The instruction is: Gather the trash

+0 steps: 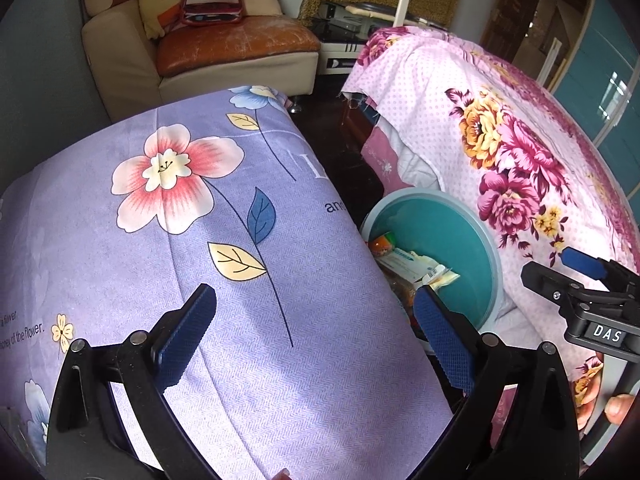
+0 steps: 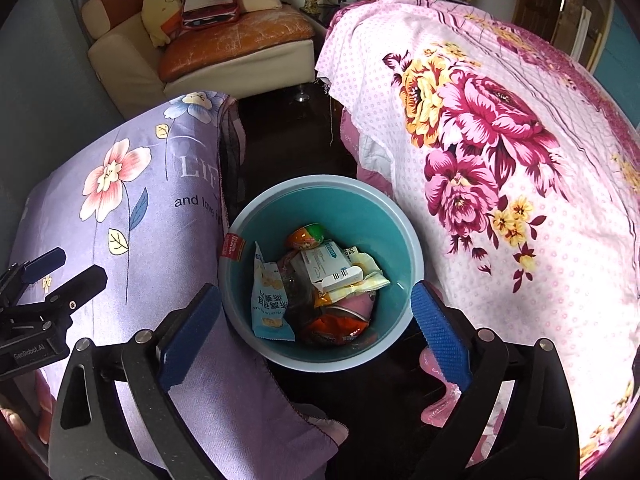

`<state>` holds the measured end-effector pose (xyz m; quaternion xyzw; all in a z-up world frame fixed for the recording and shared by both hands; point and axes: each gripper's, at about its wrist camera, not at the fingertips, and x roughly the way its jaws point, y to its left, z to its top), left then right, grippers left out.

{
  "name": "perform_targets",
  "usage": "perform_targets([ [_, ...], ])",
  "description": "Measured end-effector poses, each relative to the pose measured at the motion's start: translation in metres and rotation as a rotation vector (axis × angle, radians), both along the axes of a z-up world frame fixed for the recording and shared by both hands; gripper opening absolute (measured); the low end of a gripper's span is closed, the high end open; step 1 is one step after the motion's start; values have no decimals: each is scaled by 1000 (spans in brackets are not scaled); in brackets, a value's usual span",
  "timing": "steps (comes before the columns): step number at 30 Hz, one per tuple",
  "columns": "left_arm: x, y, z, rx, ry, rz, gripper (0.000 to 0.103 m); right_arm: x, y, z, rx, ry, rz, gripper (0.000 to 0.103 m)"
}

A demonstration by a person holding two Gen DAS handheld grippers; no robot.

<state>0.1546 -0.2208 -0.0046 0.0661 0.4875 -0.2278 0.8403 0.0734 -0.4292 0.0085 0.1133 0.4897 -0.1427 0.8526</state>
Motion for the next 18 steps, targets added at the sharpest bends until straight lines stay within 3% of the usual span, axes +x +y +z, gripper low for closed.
perform_targets([
  [9,-23,21,13,3,-24,12,99,-30,23,18,-86,-20,20,96],
  [18,-45,37,20,4,-50,33,99,-48,39,19,-90,-41,32,96],
])
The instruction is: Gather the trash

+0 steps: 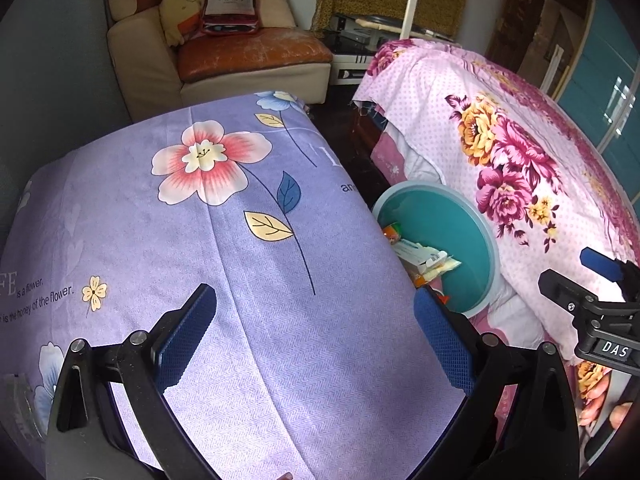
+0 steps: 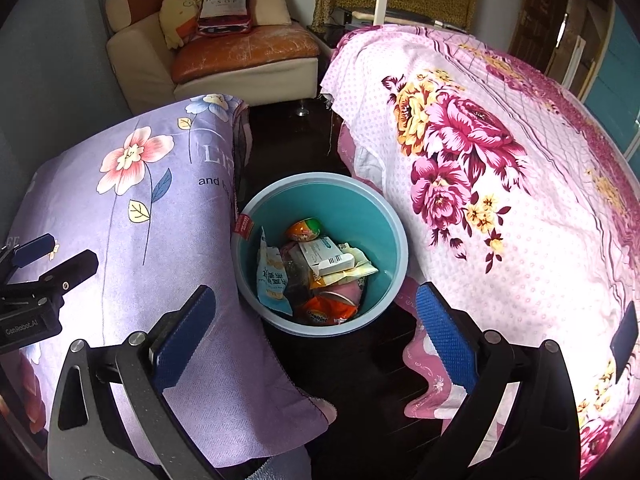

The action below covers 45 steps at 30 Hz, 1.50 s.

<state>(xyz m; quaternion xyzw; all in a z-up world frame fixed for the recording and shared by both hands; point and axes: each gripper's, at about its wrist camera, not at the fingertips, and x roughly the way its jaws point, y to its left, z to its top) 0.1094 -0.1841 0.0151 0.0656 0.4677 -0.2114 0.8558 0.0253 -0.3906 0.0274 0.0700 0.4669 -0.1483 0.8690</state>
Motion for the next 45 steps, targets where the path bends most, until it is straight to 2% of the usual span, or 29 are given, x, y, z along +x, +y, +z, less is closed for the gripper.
perform_targets([
  [9,-11,16,-2,19,-23,24,99,-4,7,-19,35,15,-2,96],
  [22,-12,17,-2,15,-34,25,99,-5,9,-27,55,16,-26,96],
  [38,-6,16,-14,29,-30,24,99,-3,14,-34,69,19,-20,96],
  [41,-6,17,-17,12,-23,20,99,-3,13,-36,72,19,-21,96],
  [45,-6,20,-20,16,-44,33,99,-3,14,-39,76,22,-24,96],
])
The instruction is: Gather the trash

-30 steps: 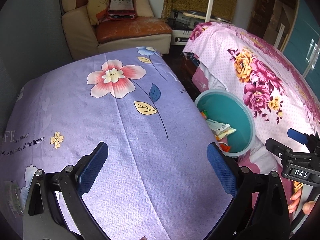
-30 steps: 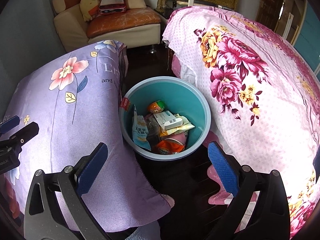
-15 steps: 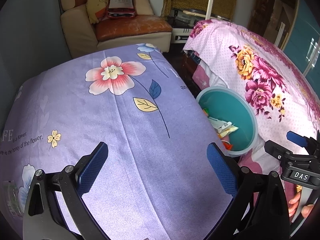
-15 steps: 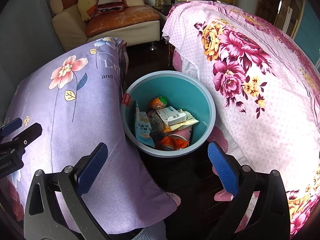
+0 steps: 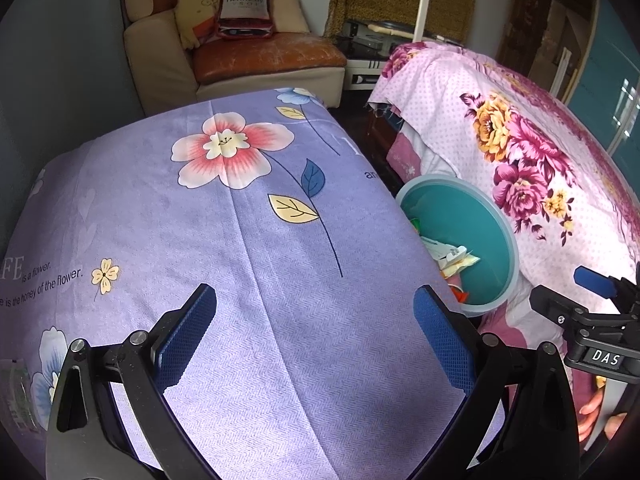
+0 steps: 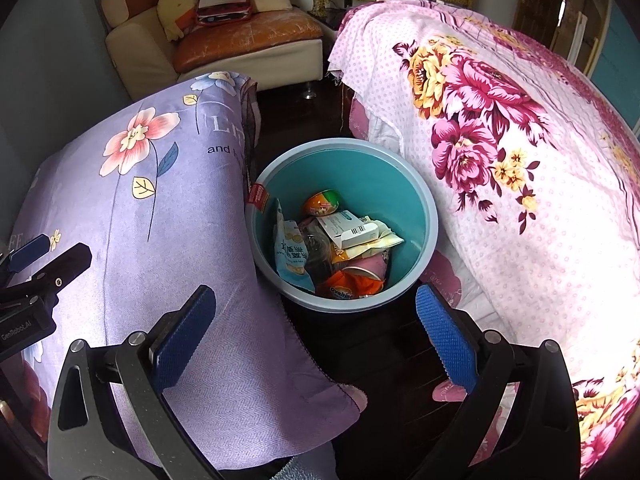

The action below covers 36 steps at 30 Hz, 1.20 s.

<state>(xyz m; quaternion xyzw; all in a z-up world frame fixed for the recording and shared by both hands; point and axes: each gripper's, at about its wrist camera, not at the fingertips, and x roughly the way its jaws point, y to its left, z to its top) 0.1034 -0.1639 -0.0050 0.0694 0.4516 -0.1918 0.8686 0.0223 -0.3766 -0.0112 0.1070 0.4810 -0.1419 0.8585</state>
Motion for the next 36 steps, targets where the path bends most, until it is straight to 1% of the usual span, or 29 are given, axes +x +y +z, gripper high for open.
perform_targets([
  [14,-3,6,0,9,-19,29,99,2,4,-1,-2,3,6,96],
  [36,-2,9,0,12,-25,31,99,4,4,0,-9,6,9,96],
])
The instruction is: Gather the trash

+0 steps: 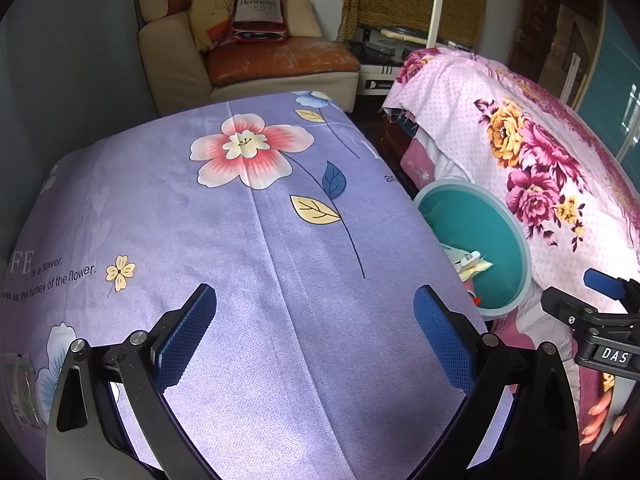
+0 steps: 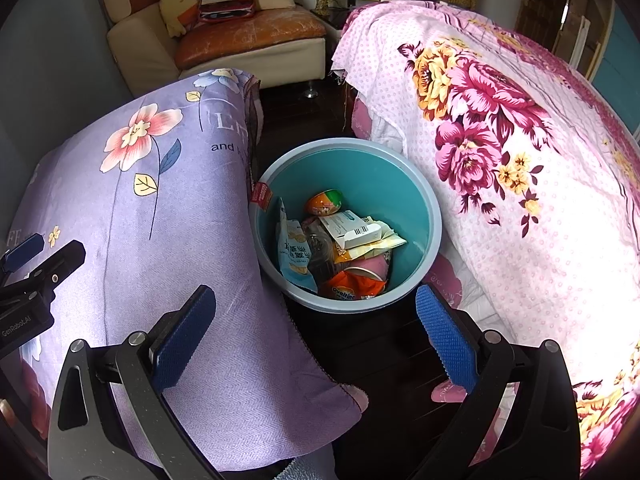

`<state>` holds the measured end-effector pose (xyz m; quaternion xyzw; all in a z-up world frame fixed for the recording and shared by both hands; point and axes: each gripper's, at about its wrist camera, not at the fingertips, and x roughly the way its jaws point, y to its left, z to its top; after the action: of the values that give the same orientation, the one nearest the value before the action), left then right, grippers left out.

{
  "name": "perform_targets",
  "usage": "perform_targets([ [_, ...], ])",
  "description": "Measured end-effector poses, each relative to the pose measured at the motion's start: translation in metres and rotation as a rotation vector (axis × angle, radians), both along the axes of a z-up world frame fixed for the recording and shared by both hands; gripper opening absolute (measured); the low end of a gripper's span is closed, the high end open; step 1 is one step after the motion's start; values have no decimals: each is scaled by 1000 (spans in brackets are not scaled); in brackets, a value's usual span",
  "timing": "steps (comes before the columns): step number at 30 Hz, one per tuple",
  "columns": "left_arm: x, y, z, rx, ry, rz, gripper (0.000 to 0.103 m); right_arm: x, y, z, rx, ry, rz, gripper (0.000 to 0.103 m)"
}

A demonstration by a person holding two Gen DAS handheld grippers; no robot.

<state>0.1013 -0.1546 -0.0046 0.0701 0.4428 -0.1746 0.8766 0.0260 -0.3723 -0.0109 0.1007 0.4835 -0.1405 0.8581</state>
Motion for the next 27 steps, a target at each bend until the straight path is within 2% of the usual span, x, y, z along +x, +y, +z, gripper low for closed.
perform_targets([
  [27,6,10,-5,-2,5,10,99,10,5,2,-8,9,23,96],
])
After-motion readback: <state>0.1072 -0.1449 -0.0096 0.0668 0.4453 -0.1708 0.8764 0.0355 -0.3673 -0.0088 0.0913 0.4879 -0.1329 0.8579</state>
